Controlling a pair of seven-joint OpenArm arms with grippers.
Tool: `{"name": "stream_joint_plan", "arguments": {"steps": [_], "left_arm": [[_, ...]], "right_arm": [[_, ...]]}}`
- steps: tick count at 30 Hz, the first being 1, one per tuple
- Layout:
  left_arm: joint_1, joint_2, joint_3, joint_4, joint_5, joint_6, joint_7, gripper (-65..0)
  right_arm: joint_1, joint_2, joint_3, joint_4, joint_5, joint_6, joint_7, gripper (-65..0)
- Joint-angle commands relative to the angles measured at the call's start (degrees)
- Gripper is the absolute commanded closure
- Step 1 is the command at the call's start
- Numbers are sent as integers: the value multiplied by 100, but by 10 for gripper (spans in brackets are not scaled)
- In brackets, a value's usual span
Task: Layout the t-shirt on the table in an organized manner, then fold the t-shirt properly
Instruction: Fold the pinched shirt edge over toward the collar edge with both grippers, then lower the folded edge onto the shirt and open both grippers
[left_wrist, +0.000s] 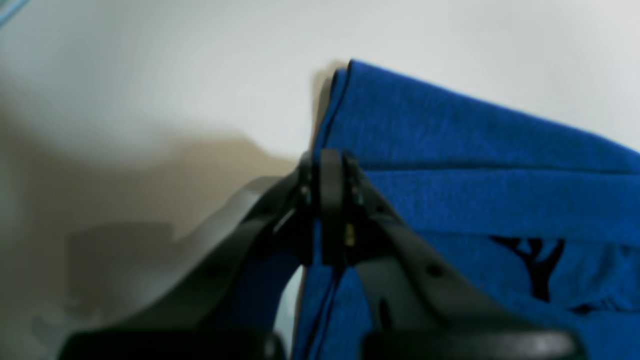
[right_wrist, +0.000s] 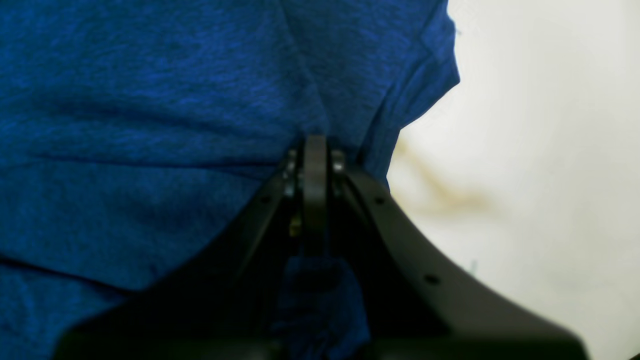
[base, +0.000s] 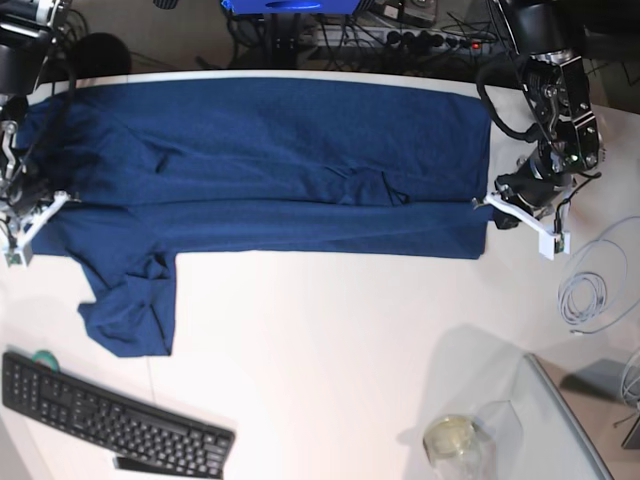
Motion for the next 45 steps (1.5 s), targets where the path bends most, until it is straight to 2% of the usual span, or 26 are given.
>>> {"name": "stream_joint_plan", "arguments": {"steps": [1,3,7,14,19,45], "left_arm": [[11,-62,-21,117,-60,-17,-107,0],[90,-53,-21,126,-60,-35,-107,0],[195,-44,-39,170,-60,-325,-107,0],[406,-44,-39,689,-60,-325,-98,0],[380,-44,-83,627,-60,-325,-98,0],[564,-53,-30,618,-43,-325,-98,0]], "right_arm": [[88,113,45,90,23,1,93,0],[88,113,45,90,23,1,93,0],[97,113,45,99,23,1,93,0],[88,122,45,160,23,1,85,0],[-79,122,45,573,23,1,76,0],[-299,122,54,538,6,-8,76,0]]}}
